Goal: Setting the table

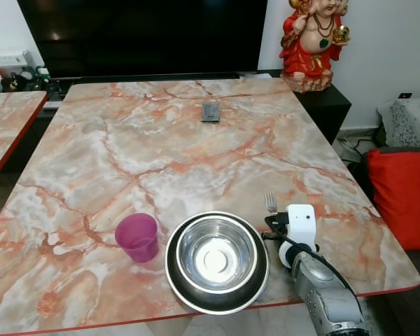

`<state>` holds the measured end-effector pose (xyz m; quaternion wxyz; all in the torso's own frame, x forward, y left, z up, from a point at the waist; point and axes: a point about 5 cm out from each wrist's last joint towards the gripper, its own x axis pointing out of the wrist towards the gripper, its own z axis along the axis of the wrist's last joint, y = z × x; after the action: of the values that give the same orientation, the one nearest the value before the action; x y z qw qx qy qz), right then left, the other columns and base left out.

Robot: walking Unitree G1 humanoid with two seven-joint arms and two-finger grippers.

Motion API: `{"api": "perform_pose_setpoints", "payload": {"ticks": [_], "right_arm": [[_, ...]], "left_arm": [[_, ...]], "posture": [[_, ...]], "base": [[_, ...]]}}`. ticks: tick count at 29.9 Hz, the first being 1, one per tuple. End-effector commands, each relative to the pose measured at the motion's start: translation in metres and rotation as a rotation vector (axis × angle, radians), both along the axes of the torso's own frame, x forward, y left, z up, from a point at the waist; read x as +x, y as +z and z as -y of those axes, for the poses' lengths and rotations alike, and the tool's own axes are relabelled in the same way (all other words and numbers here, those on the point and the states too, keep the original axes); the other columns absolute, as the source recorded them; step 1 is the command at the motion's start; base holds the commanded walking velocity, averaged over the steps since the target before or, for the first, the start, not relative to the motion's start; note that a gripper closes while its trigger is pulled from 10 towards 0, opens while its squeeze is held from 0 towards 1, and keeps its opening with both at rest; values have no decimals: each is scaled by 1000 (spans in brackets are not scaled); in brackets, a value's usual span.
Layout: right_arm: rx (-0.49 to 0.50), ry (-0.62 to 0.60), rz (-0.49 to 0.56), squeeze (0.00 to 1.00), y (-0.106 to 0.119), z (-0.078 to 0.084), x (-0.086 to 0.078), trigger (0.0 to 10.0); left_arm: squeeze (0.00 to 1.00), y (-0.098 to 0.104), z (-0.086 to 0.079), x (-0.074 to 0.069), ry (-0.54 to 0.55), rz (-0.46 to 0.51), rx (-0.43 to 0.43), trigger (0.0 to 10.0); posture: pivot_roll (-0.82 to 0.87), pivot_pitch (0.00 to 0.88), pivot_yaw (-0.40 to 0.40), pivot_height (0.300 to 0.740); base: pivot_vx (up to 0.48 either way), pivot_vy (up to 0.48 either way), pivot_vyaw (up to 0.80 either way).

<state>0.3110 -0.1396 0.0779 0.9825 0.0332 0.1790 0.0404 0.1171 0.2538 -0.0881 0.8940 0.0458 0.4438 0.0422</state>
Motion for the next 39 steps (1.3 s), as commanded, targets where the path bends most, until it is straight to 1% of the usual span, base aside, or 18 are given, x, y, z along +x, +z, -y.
{"api": "perform_pose_setpoints", "payload": {"ticks": [1, 8, 9, 18, 19, 20, 21, 22, 23, 33, 39], "right_arm": [[3, 13, -44, 455, -8, -2, -5, 10000], [1, 13, -47, 459, -8, -2, -5, 10000], [0, 14, -47, 722, -8, -2, -5, 10000], [-3, 13, -50, 655, -9, -2, -5, 10000], [-4, 13, -50, 592, -9, -2, -5, 10000], [-5, 13, -50, 396, -9, -2, -5, 10000], [-6, 13, -50, 149, -9, -2, -5, 10000], [-7, 13, -50, 106, -9, -2, -5, 10000], [-7, 13, -50, 0, -9, -2, -5, 10000], [-24, -5, -49, 0, -10, 0, -4, 10000], [-8, -32, -8, 0, -3, 3, -2, 10000]], "left_arm": [[0, -3, 1, -7, -10, -30, 5, 10000], [0, -2, 6, -3, -19, -7, 1, 10000], [0, -2, 7, -2, -20, -2, 0, 10000], [0, -1, 8, 2, -27, 15, -2, 10000], [0, 0, 8, 3, -28, 19, -2, 10000], [0, 0, 9, 4, -30, 23, -2, 10000], [0, 0, 9, 4, -31, 24, -2, 10000], [0, 0, 9, 4, -32, 25, -2, 10000], [0, 0, 9, 5, -33, 27, -2, 10000], [0, 1, 13, 6, -59, 47, -1, 10000], [0, 1, 15, 4, -67, 56, -3, 10000]], "posture": [[11, 100, -2, 740], [12, 100, -5, 740], [12, 99, -4, 740], [13, 99, -4, 740], [13, 99, -4, 740], [13, 99, -4, 740], [12, 98, -3, 740], [12, 98, -3, 740], [12, 98, -3, 740], [14, 97, -2, 740], [12, 97, -1, 740]], "base": [[0, 0, 0], [0, 0, 0], [0, 0, 0], [0, 0, 0], [0, 0, 0], [0, 0, 0], [0, 0, 0], [0, 0, 0], [0, 0, 0], [0, 0, 0], [0, 0, 0]]}}
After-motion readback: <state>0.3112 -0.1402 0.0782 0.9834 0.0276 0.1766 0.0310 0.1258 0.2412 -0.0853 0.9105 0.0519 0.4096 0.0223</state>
